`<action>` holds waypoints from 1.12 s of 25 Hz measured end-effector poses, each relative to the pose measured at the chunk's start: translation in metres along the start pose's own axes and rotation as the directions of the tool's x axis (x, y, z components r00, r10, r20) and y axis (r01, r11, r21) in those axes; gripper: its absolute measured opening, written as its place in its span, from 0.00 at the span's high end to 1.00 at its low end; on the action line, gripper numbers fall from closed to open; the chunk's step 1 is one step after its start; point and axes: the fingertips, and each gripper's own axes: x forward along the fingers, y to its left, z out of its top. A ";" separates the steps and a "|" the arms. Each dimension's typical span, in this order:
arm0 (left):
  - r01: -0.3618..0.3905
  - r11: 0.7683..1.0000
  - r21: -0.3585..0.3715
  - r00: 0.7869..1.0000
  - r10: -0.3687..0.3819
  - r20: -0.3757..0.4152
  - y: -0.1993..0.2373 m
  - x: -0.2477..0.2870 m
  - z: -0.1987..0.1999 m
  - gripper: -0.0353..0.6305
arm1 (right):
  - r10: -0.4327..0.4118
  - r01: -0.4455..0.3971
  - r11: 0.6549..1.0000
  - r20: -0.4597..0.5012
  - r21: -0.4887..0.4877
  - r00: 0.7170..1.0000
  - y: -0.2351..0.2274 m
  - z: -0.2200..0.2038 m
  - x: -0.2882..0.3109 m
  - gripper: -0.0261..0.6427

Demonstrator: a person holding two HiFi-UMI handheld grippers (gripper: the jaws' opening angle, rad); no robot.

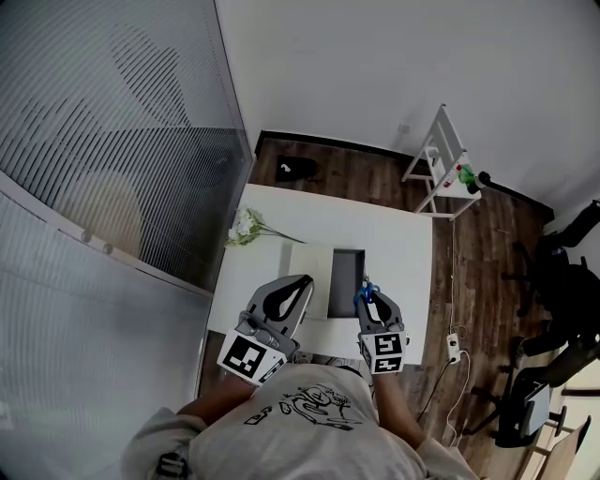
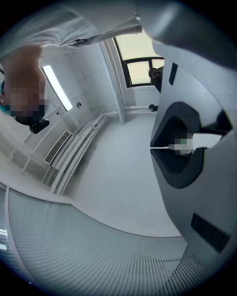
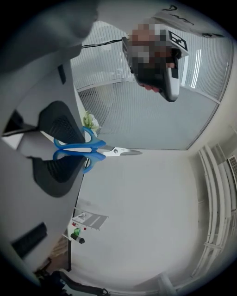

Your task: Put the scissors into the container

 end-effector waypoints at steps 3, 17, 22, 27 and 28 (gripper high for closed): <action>0.002 1.000 0.004 1.000 -0.002 0.001 -0.001 -0.001 0.002 0.91 | 0.005 -0.005 1.000 -0.045 0.003 0.999 -0.001 -0.020 0.013 0.83; 0.015 1.000 0.009 1.000 -0.015 -0.008 -0.008 -0.004 0.002 0.91 | 0.040 -0.009 0.992 -0.252 0.122 0.967 -0.007 -0.103 0.066 0.83; 0.019 1.000 0.004 1.000 -0.019 -0.011 -0.009 -0.006 0.002 0.91 | 0.046 0.003 0.989 -0.323 0.151 0.945 -0.009 -0.125 0.083 0.83; 0.015 1.000 0.005 1.000 -0.015 -0.011 -0.008 -0.008 0.004 0.91 | 0.056 0.006 0.988 -0.398 0.152 0.916 -0.009 -0.150 0.103 0.83; 0.014 1.000 0.004 1.000 -0.014 -0.011 -0.008 -0.008 0.004 0.91 | 0.059 0.006 0.988 -0.417 0.153 0.907 -0.009 -0.155 0.106 0.83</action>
